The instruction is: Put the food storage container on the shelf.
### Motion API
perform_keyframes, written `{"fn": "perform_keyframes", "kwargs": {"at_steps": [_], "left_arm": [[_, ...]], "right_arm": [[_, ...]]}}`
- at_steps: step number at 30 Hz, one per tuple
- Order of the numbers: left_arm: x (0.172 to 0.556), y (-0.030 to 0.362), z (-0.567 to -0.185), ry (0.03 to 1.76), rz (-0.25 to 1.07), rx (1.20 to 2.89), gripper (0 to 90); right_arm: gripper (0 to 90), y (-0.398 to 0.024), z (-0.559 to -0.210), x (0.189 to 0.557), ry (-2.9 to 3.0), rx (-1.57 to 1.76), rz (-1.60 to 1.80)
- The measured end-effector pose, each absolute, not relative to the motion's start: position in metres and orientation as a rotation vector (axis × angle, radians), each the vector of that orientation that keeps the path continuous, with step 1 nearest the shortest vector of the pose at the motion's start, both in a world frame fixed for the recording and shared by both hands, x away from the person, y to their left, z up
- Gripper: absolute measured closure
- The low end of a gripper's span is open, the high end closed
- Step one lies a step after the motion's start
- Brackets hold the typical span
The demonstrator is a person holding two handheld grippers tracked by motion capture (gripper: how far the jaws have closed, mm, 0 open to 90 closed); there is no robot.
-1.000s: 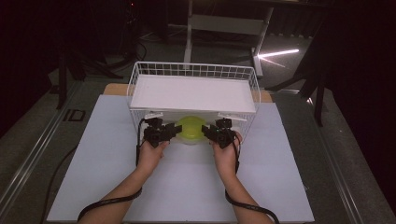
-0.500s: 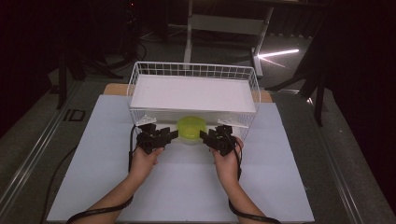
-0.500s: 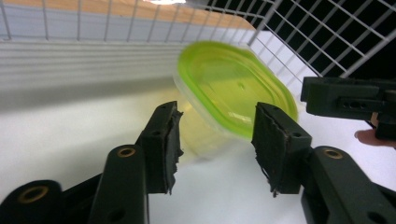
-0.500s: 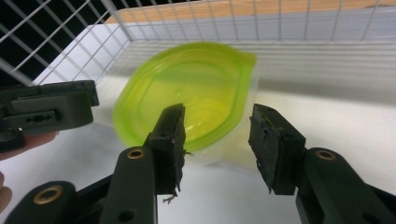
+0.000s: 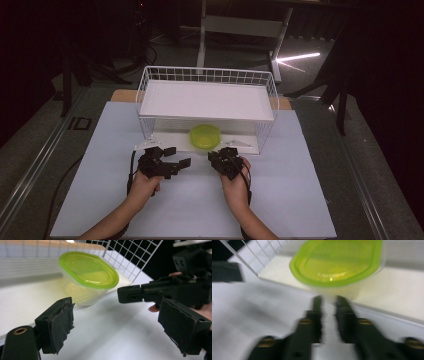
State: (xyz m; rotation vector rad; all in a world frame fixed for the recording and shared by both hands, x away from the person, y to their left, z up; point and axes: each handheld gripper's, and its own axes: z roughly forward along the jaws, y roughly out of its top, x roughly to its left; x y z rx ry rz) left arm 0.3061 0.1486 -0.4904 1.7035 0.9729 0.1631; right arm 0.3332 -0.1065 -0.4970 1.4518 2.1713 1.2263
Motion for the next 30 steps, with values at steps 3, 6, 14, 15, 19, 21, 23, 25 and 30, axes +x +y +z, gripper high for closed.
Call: {"fn": "perform_keyframes", "kwargs": {"at_steps": [3, 6, 14, 15, 19, 21, 23, 25, 30], "left_arm": [[0.298, 0.154, -0.493, 0.987, 0.223, 1.707, 1.2], [0.291, 0.159, -0.497, 0.949, 0.267, 1.686, 1.2], [0.289, 0.165, -0.499, 0.961, 0.278, 1.658, 1.2], [0.29, 0.166, -0.5, 0.953, 0.26, 1.663, 1.2], [0.29, 0.164, -0.501, 0.933, 0.258, 1.671, 1.3], [0.29, 0.163, -0.502, 0.91, 0.251, 1.67, 1.3], [0.289, 0.162, -0.503, 0.88, 0.24, 1.66, 1.3], [0.289, 0.16, -0.503, 0.87, 0.253, 1.662, 1.3], [0.289, 0.16, -0.502, 0.867, 0.259, 1.667, 1.2]], "right_arm": [[89.9, -0.102, -0.5, 0.336, 2.184, 1.464, 1.228], [90.0, -0.098, -0.504, 0.341, 2.188, 1.478, 1.227], [89.9, -0.089, -0.507, 0.353, 2.188, 1.491, 1.212], [89.9, -0.088, -0.508, 0.355, 2.189, 1.494, 1.211], [89.9, -0.083, -0.508, 0.365, 2.171, 1.51, 1.212], [89.9, -0.081, -0.509, 0.369, 2.161, 1.516, 1.208], [89.9, -0.08, -0.509, 0.374, 2.153, 1.53, 1.211], [89.9, -0.078, -0.509, 0.377, 2.152, 1.539, 1.214], [89.8, -0.076, -0.508, 0.383, 2.147, 1.537, 1.202]]}}
